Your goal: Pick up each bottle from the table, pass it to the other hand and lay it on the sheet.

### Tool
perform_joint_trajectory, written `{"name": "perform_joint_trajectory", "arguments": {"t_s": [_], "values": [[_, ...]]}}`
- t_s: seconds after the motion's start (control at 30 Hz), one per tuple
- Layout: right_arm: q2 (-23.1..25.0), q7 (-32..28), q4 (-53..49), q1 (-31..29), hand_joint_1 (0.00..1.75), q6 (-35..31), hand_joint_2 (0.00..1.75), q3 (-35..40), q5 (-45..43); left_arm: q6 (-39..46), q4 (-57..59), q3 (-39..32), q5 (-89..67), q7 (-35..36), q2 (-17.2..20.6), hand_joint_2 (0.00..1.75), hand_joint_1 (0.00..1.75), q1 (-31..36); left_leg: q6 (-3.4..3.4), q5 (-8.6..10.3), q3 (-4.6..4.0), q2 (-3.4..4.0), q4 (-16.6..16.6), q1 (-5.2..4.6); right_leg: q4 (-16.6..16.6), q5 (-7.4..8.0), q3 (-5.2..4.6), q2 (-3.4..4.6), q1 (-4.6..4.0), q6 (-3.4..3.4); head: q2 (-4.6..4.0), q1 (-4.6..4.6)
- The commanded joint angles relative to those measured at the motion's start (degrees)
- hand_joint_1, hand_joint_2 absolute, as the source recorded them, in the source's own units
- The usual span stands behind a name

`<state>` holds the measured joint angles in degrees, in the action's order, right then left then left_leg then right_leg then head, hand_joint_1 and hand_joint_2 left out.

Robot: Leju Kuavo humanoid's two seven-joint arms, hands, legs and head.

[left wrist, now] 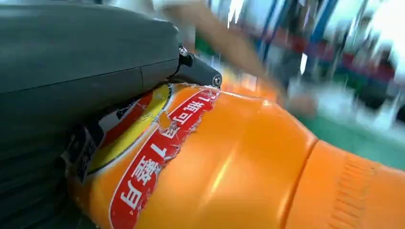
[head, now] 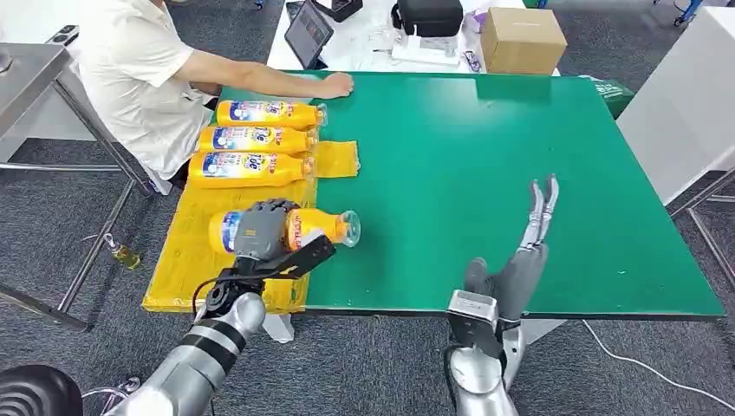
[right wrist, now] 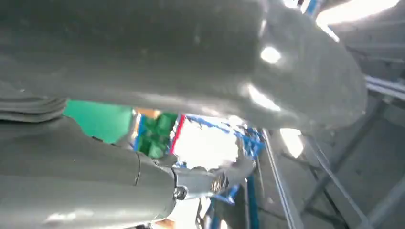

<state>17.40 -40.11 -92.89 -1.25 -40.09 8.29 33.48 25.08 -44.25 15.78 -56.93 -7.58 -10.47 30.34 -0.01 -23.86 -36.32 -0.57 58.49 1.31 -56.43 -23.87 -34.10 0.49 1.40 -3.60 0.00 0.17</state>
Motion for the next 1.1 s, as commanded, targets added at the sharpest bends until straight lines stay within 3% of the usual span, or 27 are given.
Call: {"name": "perform_joint_trajectory", "arguments": {"t_s": [0.03,0.13,0.17,0.43,0.5,0.67,0.73,1.03,1.07,1.1], "values": [[-3.09,0.11,13.15,-4.12,0.00,0.09,0.00,4.50,-2.59,-5.49,19.05,-3.33,9.50,-1.25,-0.49,1.75,1.75,9.85,0.04,-0.05,0.19,0.12,-0.04,0.06,0.09,0.01,0.19,0.06,-0.09,0.12,0.00,0.00],[-3.35,0.11,12.92,-4.12,0.00,0.09,0.00,4.51,-3.73,-5.52,20.29,-3.58,10.55,-2.10,-0.79,1.75,1.75,10.06,0.08,-0.08,0.39,0.12,-0.11,0.03,0.14,-0.03,0.39,0.04,-0.08,0.17,0.00,0.00],[-3.46,0.11,12.95,-4.20,0.00,0.09,0.00,4.49,-3.82,-5.38,20.48,-3.73,10.91,-2.00,-0.86,1.75,1.66,10.08,0.10,-0.08,0.48,0.11,-0.14,0.03,0.18,-0.03,0.50,0.02,-0.09,0.21,0.00,0.02],[-3.61,0.11,13.15,-4.36,0.00,0.09,0.00,4.64,-3.99,-5.19,20.68,-3.69,10.96,-1.77,-0.89,1.75,1.71,10.09,0.08,-0.05,0.42,0.12,-0.08,0.01,0.10,-0.01,0.42,0.04,-0.06,0.18,0.00,0.00],[-3.64,0.11,13.65,-4.58,0.00,0.09,0.00,4.76,-4.27,-5.30,20.89,-3.73,11.06,-1.53,-0.90,1.75,1.62,10.18,0.08,-0.05,0.46,0.13,-0.10,0.02,0.12,-0.01,0.45,0.04,-0.07,0.20,0.00,0.00],[-3.88,0.11,15.79,-5.28,0.00,0.09,0.00,4.84,-5.09,-5.61,22.78,-1.78,9.57,0.40,-0.33,1.75,1.66,10.71,0.06,-0.04,0.42,0.12,-0.07,0.02,0.09,0.01,0.41,0.07,-0.06,0.13,0.00,0.00],[-3.97,0.11,16.16,-5.39,0.00,0.09,0.00,4.34,-4.72,-5.52,23.16,-0.32,8.14,1.37,-0.08,1.75,1.57,10.65,0.06,-0.03,0.45,0.12,-0.08,0.01,0.09,0.01,0.43,0.07,-0.04,0.12,0.00,0.00],[-4.05,0.11,16.84,-5.52,0.00,0.09,0.00,4.04,-4.55,-5.30,23.29,0.52,7.25,1.70,0.02,1.75,1.55,10.50,0.04,-0.05,0.48,0.14,-0.08,0.00,0.07,0.00,0.42,0.09,-0.04,0.13,0.00,0.00],[-4.05,0.11,16.84,-5.52,0.00,0.09,0.00,4.04,-4.55,-5.30,23.29,0.52,7.25,1.70,0.02,1.75,1.36,10.50,0.08,-0.07,0.59,0.19,-0.12,0.01,0.12,0.00,0.51,0.11,-0.06,0.19,0.00,0.00],[-4.15,0.11,17.48,-5.60,0.00,0.09,0.00,3.71,-4.38,-6.36,23.42,0.70,7.16,1.67,-0.16,1.75,0.94,10.27,0.06,-0.05,0.51,0.14,-0.09,0.02,0.10,0.01,0.45,0.08,-0.06,0.14,0.00,0.00]]}}
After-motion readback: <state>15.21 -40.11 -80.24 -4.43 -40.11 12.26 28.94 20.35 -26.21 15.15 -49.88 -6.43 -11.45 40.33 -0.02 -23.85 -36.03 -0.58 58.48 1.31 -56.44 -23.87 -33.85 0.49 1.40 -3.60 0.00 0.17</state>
